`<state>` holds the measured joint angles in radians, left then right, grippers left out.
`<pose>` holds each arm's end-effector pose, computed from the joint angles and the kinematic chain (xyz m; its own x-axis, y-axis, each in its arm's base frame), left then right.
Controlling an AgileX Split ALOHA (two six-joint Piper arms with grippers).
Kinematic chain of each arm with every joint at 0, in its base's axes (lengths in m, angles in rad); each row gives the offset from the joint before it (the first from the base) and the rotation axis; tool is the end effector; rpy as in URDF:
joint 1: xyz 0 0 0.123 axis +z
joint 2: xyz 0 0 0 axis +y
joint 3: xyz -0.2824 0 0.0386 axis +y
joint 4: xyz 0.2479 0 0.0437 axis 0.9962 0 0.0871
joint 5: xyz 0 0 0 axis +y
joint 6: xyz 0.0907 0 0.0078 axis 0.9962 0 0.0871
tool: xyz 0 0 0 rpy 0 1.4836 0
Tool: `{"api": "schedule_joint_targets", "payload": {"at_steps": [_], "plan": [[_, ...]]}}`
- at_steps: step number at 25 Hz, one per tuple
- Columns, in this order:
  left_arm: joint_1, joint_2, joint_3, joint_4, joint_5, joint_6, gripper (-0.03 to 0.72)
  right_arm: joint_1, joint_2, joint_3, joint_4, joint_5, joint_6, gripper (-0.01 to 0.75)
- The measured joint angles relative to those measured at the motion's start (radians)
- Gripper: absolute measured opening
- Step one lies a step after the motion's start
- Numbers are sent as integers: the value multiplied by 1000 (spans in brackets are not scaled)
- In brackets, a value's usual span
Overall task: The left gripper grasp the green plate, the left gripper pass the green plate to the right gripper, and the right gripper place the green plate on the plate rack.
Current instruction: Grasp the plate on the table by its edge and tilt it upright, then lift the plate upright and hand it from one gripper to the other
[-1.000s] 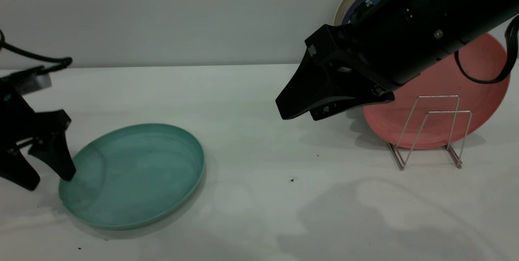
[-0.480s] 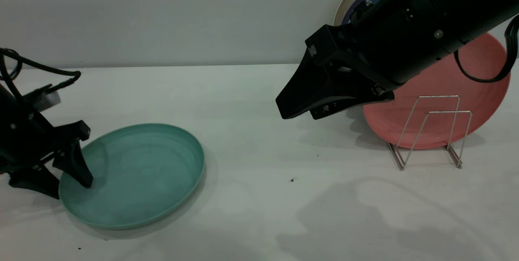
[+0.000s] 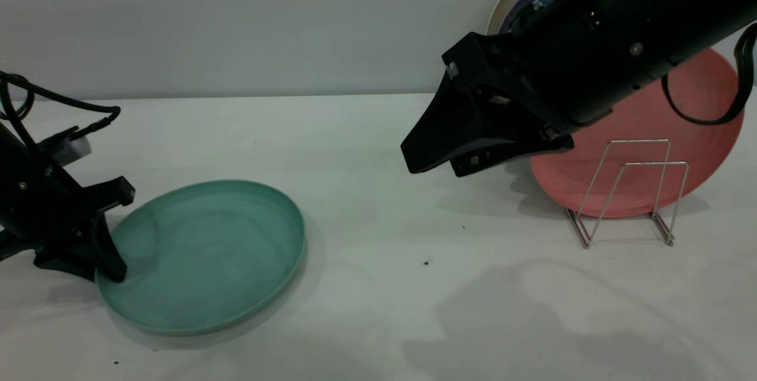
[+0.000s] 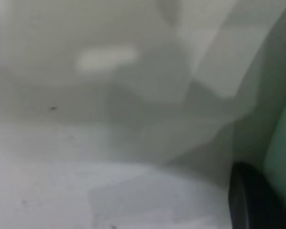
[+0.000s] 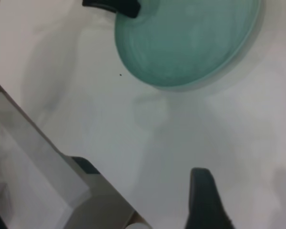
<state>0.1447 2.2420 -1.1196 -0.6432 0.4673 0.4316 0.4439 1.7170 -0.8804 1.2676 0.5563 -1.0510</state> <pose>0.3656 0.0283 0.0290 -0.9505 -0.2917 -0.1073 -0.2512 0.9242 -0.2876 0.2734 0.1809 0.1789 -0.8221 -0.2321 -0.5200 -0.5126 0.6994 0.4981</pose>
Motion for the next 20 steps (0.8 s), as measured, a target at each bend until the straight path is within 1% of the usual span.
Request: {"api": "schedule_joint_targets", "payload": {"at_steps": [2, 4, 6, 9, 15, 17, 20], "plan": [[0, -21, -15, 0, 58, 56, 31, -27, 29, -3, 5, 19, 27, 483], [0, -56, -26, -1, 117, 132, 21, -70, 81, -23, 5, 63, 48, 483], [0, -101, -28, -27, 159, 220, 19, -119, 137, -64, 5, 137, 50, 483], [0, -152, -30, -107, 213, 359, 18, -163, 225, -144, 6, 233, 51, 483], [0, -169, -33, -308, 339, 572, 18, -168, 369, -290, 66, 352, 58, 483], [0, -170, -33, -356, 357, 599, 18, -165, 395, -315, 97, 388, 58, 483], [0, -170, -33, -373, 360, 607, 18, -165, 406, -322, 141, 406, 57, 483]]}}
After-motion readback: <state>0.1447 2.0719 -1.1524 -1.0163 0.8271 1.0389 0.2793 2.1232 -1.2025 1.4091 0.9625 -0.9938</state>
